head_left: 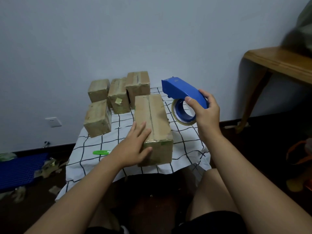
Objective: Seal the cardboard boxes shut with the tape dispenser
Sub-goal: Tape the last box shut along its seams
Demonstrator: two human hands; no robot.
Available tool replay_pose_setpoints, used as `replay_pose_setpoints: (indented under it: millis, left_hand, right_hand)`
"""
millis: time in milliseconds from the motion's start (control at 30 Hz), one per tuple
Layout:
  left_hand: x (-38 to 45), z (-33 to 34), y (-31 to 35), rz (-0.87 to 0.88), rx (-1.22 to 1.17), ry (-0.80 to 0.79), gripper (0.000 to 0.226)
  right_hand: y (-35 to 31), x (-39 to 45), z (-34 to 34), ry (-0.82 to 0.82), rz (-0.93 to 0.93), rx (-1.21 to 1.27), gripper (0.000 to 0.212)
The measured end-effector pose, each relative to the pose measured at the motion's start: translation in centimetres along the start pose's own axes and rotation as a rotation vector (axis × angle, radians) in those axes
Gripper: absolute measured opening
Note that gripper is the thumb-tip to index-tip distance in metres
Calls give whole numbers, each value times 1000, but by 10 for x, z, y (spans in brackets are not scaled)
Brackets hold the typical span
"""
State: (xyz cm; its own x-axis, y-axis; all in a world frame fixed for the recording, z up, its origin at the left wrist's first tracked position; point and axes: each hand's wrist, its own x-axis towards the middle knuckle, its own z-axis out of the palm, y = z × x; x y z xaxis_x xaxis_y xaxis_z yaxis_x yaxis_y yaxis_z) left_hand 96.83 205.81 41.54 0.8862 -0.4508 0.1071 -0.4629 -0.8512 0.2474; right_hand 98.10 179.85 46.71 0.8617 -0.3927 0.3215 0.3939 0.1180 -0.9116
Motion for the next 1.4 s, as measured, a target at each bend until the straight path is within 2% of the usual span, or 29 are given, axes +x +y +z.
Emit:
replay_pose_setpoints:
  millis: [67, 167, 333, 467, 667, 933, 1167, 1333, 1400]
  left_hand:
    - [1, 6, 8, -65, 12, -22, 91]
    - [5, 9, 17, -139, 20, -14, 86]
    - [-9, -3, 18, -53, 59, -7, 76]
    - [-16, -22, 22, -19, -2, 80, 74]
    - [28, -29, 28, 0, 15, 178, 73]
    - [88, 3, 16, -16, 62, 27, 74]
    - [65, 13, 0, -16, 100, 46, 72]
    - [56, 12, -2, -47, 46, 12, 76]
    - [54, 5, -1, -51, -108, 13, 76]
  right_hand:
    - [0, -1, 5, -6, 2, 6, 57]
    - [1, -2, 10, -23, 7, 3, 54]
    - [-3, 3, 14, -13, -9, 12, 55]
    - [-13, 13, 18, 25, -34, 35, 62]
    - [-20, 23, 16, 44, -60, 41, 54]
    - [0, 36, 6, 60, -48, -18, 56]
    - [21, 30, 19, 6, 15, 10, 59]
    - [24, 20, 26, -47, 49, 26, 58]
    - [21, 17, 25, -65, 57, 45, 55]
